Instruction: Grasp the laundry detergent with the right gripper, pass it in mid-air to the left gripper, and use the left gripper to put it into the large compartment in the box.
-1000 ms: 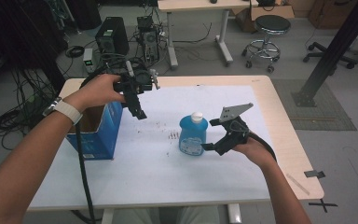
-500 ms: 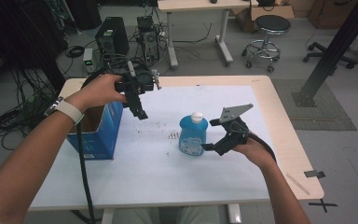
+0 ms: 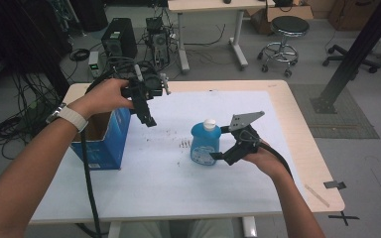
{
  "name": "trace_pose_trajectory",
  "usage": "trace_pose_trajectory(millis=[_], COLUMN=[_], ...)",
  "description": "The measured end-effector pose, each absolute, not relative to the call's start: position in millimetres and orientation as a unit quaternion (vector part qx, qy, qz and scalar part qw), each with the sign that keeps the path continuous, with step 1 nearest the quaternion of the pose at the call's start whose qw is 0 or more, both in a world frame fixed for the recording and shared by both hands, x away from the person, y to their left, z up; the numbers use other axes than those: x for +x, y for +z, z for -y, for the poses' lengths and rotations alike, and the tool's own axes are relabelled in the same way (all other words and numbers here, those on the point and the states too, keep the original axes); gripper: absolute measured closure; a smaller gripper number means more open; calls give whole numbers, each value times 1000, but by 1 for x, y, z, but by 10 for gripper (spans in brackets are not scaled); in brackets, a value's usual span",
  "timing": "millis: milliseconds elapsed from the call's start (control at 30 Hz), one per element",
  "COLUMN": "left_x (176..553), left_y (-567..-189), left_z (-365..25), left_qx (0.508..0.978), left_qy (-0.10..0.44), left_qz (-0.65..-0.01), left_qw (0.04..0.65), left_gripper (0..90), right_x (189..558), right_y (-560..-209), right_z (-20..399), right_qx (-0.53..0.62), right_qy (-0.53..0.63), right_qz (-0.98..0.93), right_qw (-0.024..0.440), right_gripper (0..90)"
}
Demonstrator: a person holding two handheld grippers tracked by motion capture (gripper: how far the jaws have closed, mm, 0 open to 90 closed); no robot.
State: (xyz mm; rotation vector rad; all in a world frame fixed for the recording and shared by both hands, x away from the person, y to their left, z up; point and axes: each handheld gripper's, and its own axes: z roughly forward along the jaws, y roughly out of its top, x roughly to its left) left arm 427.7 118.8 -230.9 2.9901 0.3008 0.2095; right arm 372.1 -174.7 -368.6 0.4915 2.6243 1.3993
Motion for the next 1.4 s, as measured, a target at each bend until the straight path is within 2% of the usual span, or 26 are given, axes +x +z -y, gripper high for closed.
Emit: trace_pose_trajectory(millis=[1000,1400], left_x=[427,427], left_y=[-231,-231], left_z=[-119,-119], left_qx=[991,990], left_qy=[69,71], left_qz=[-100,-101], left_qw=[61,60], left_gripper=[50,50], right_x=[379,381], right_y=[-384,-386], right_z=[156,154], right_qx=[165,164], right_qy=[483,498], right_qz=[-858,-849], right_qw=[64,68], right_gripper=[20,133])
